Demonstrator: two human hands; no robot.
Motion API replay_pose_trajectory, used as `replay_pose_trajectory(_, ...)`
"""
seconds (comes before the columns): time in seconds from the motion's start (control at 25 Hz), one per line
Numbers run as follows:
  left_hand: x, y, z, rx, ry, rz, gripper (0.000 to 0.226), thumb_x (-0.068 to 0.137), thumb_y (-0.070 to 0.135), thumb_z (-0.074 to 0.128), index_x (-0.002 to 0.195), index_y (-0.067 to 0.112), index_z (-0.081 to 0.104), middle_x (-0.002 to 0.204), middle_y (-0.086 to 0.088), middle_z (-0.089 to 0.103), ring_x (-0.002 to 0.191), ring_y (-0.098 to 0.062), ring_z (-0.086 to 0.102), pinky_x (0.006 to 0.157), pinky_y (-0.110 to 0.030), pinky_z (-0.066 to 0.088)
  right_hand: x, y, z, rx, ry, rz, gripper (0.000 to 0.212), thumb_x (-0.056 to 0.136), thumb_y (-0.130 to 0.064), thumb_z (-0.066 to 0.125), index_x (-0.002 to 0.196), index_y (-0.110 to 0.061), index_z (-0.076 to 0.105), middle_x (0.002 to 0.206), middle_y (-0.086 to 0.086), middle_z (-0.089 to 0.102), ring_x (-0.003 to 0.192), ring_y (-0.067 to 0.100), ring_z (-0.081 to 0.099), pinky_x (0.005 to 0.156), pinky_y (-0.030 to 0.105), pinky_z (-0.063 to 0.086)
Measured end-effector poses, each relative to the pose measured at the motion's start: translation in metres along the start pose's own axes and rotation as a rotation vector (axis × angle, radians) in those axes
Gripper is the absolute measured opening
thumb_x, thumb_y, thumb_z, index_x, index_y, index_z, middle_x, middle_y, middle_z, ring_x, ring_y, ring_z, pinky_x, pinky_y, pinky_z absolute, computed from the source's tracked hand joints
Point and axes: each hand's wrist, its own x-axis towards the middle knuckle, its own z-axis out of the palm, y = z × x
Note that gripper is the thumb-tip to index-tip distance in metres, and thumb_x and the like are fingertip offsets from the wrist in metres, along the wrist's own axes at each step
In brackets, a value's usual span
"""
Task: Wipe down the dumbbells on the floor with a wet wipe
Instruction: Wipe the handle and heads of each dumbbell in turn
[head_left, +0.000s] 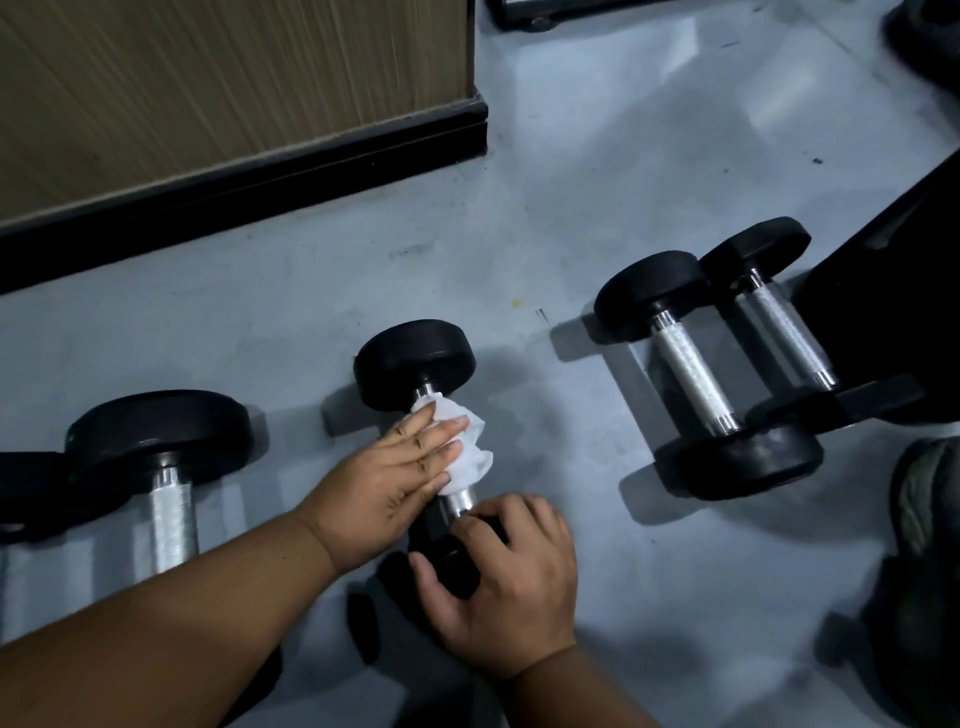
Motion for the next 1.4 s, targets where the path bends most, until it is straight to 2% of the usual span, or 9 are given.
replay_pose_trajectory(0.28, 0.0, 0.015, -0.001, 0.02, -0.137, 0.122, 0.038, 0.103, 0.02, 0.052, 0.138, 0.008, 0.06, 0.155, -0.004, 0.046, 0.151, -0.028, 0.027, 0.123, -0.043, 0.027, 0.001, 0.007, -0.004, 0.029, -0.023, 0.031, 0.034, 0.079, -0.052, 0.075, 0.078, -0.019, 0.072, 0.08, 0.005, 0.061, 0.075, 0.03, 0.056, 0.066, 0.042, 0.046)
replay_pose_trajectory(0.52, 0.024, 0.005, -0.001, 0.09, -0.048, -0.088, 0.049, 0.108, 0.038, 0.035, 0.136, 0.009, 0.062, 0.154, -0.003, 0.045, 0.152, -0.024, 0.026, 0.125, -0.03, 0.017, 0.001, 0.017, -0.006, 0.091, -0.022, 0.082, 0.036, 0.078, -0.051, 0.076, 0.078, -0.016, 0.07, 0.083, 0.003, 0.06, 0.076, 0.028, 0.056, 0.065, 0.043, 0.047)
replay_pose_trajectory(0.68, 0.015, 0.023, 0.002, 0.069, -0.182, 0.161, 0.04, 0.108, 0.028, 0.04, 0.137, 0.011, 0.062, 0.152, -0.003, 0.05, 0.15, -0.025, 0.03, 0.125, -0.037, 0.017, 0.001, 0.018, -0.006, 0.124, -0.015, 0.074, 0.035, 0.08, -0.051, 0.075, 0.078, -0.016, 0.071, 0.082, 0.003, 0.061, 0.074, 0.028, 0.056, 0.066, 0.043, 0.047)
replay_pose_trajectory(0.76, 0.017, 0.016, -0.004, 0.088, -0.202, 0.214, 0.038, 0.107, 0.026, 0.044, 0.138, 0.012, 0.061, 0.153, -0.002, 0.049, 0.15, -0.025, 0.03, 0.124, -0.041, 0.02, 0.001, 0.017, -0.006, 0.116, -0.011, 0.073, 0.034, 0.08, -0.051, 0.075, 0.078, -0.017, 0.071, 0.082, 0.003, 0.061, 0.074, 0.028, 0.056, 0.065, 0.043, 0.047)
replay_pose_trajectory(0.96, 0.028, -0.002, 0.0, 0.065, -0.017, -0.062, 0.045, 0.108, 0.035, 0.039, 0.134, 0.008, 0.063, 0.153, -0.002, 0.046, 0.15, -0.025, 0.031, 0.123, -0.04, 0.025, 0.001, 0.021, -0.006, 0.129, 0.0, 0.086, 0.037, 0.08, -0.05, 0.075, 0.077, -0.014, 0.069, 0.083, 0.004, 0.061, 0.075, 0.028, 0.055, 0.066, 0.043, 0.047)
replay_pose_trajectory(1.04, 0.027, 0.003, 0.004, 0.097, -0.035, -0.04, 0.044, 0.108, 0.034, 0.039, 0.135, 0.008, 0.063, 0.154, -0.003, 0.045, 0.151, -0.026, 0.029, 0.124, -0.04, 0.023, 0.001, 0.025, -0.006, 0.148, 0.01, 0.088, 0.036, 0.08, -0.049, 0.075, 0.078, -0.013, 0.07, 0.084, 0.004, 0.061, 0.075, 0.027, 0.056, 0.066, 0.042, 0.048)
replay_pose_trajectory(1.16, 0.017, 0.019, 0.005, 0.148, -0.17, 0.169, 0.04, 0.106, 0.025, 0.043, 0.136, 0.006, 0.062, 0.154, -0.007, 0.046, 0.151, -0.032, 0.028, 0.123, -0.048, 0.023, 0.001, 0.029, -0.005, 0.178, 0.013, 0.097, 0.035, 0.083, -0.049, 0.074, 0.081, -0.014, 0.071, 0.084, 0.004, 0.061, 0.076, 0.027, 0.056, 0.067, 0.043, 0.048)
replay_pose_trajectory(1.24, 0.015, 0.02, 0.002, 0.144, -0.206, 0.222, 0.039, 0.107, 0.024, 0.042, 0.137, 0.007, 0.061, 0.155, -0.007, 0.045, 0.151, -0.031, 0.028, 0.123, -0.047, 0.023, 0.001, 0.03, -0.007, 0.2, 0.005, 0.1, 0.036, 0.085, -0.049, 0.072, 0.081, -0.014, 0.072, 0.084, 0.004, 0.06, 0.076, 0.026, 0.056, 0.067, 0.043, 0.047)
replay_pose_trajectory(1.4, 0.027, 0.007, 0.004, 0.088, -0.115, 0.055, 0.042, 0.108, 0.033, 0.04, 0.137, 0.011, 0.062, 0.158, -0.004, 0.04, 0.152, -0.026, 0.025, 0.124, -0.04, 0.024, 0.003, 0.033, -0.009, 0.219, -0.003, 0.106, 0.035, 0.086, -0.048, 0.071, 0.082, -0.014, 0.071, 0.085, 0.002, 0.059, 0.077, 0.024, 0.055, 0.069, 0.042, 0.047)
